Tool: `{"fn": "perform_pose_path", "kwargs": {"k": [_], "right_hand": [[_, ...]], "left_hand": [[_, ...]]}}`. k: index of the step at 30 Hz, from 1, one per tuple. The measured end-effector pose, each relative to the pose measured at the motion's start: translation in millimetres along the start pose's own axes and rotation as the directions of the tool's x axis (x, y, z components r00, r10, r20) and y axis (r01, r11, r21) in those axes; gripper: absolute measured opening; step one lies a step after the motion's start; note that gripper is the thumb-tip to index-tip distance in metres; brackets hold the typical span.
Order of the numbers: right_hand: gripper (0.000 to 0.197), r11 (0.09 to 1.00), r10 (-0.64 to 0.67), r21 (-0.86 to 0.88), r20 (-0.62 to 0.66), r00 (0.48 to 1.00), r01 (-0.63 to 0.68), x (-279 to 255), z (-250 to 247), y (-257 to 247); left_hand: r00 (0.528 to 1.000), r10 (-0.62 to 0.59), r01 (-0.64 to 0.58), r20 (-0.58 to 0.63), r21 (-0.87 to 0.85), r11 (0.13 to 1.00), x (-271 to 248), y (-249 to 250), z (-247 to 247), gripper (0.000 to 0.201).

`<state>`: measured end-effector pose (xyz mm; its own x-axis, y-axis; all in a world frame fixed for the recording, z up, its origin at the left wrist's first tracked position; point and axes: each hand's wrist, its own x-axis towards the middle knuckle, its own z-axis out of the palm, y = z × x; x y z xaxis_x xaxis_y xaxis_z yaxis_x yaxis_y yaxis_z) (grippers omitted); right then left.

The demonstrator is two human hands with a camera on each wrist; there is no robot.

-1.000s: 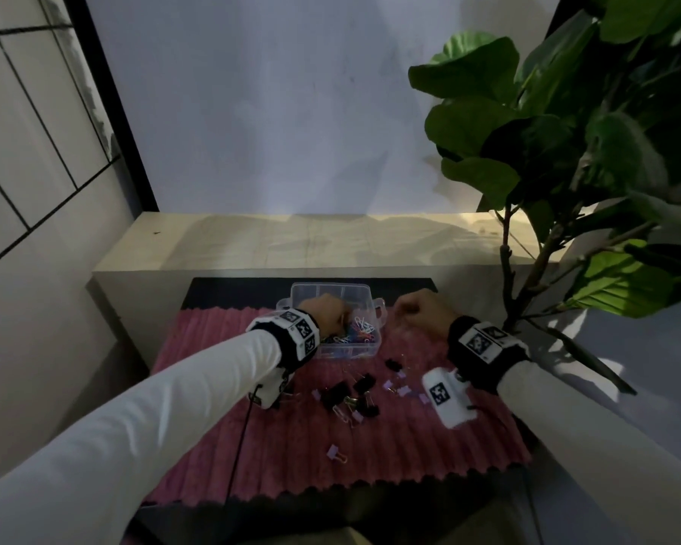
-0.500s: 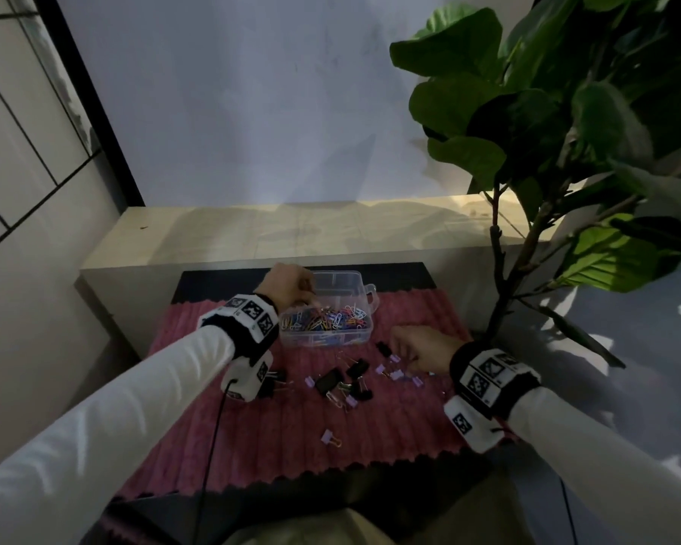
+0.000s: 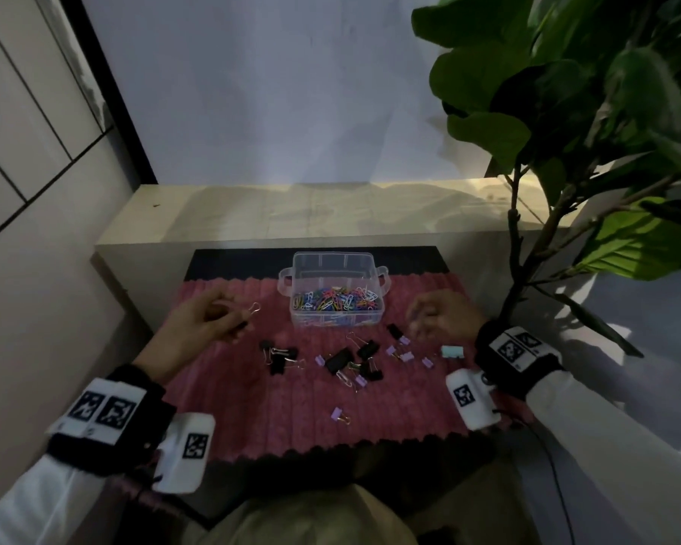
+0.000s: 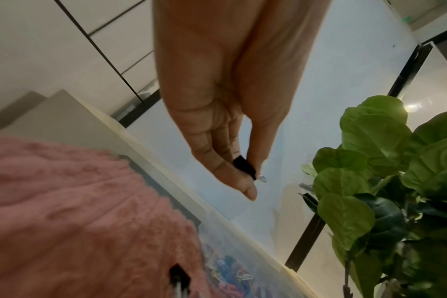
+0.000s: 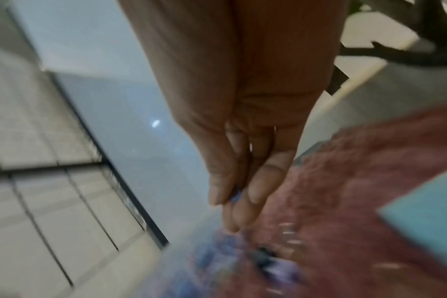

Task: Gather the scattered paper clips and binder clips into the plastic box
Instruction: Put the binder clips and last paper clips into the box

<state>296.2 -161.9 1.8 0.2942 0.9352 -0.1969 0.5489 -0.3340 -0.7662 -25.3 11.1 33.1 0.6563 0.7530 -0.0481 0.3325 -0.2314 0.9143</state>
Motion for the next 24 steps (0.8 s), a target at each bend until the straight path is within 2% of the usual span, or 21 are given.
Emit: {"fn": "perform_pose_path", "kwargs": {"k": [3, 5, 8, 10, 12, 14, 17, 20, 24], "right_hand": [[0.011, 0.994, -0.061, 0.091, -0.059, 0.996, 0.066, 12, -1, -24], [0.006, 0.994, -0.084, 0.068, -0.074, 0.994, 0.089, 26, 4, -41], [0.010, 0.998, -0.030, 0.054, -0.061, 0.998, 0.033, 48, 16, -61], [0.020, 0.991, -0.008, -0.133, -0.074, 0.997, -0.002, 53, 27, -70], [0.021, 0.941, -0.109, -0.334, -0.130, 0.985, 0.060, 46, 38, -77], [0.014, 0.885, -0.229, -0.422, -0.029, 0.973, 0.195, 33, 50, -77], [0.007, 0.843, -0.112, -0.488, 0.251, 0.962, 0.226, 17, 68, -66], [0.017, 0.805, -0.058, -0.556, 0.272, 0.961, 0.206, 15, 75, -52], [0.025, 0.798, -0.035, -0.570, 0.280, 0.959, 0.195, 16, 74, -48]], "left_hand": [[1.000, -0.029, 0.029, 0.000, -0.009, 1.000, -8, -6, -4, 0.008], [0.999, -0.039, 0.039, -0.001, 0.007, 0.999, -7, -11, -6, 0.016], [0.999, -0.046, 0.046, 0.001, 0.059, 0.997, -7, -20, -7, 0.018], [0.999, -0.041, 0.037, 0.024, 0.140, 0.989, -10, -23, -3, 0.012], [0.992, -0.007, -0.022, 0.122, 0.236, 0.971, -16, -26, 6, 0.007], [0.968, -0.011, -0.058, 0.249, 0.271, 0.961, -20, -27, 19, 0.005], [0.908, -0.041, -0.137, 0.416, 0.389, 0.911, -17, -29, 39, 0.012], [0.898, -0.027, -0.242, 0.440, 0.543, 0.804, -9, -24, 52, 0.010], [0.887, 0.158, -0.378, 0.433, 0.486, 0.788, 6, -3, 72, 0.018]]}}
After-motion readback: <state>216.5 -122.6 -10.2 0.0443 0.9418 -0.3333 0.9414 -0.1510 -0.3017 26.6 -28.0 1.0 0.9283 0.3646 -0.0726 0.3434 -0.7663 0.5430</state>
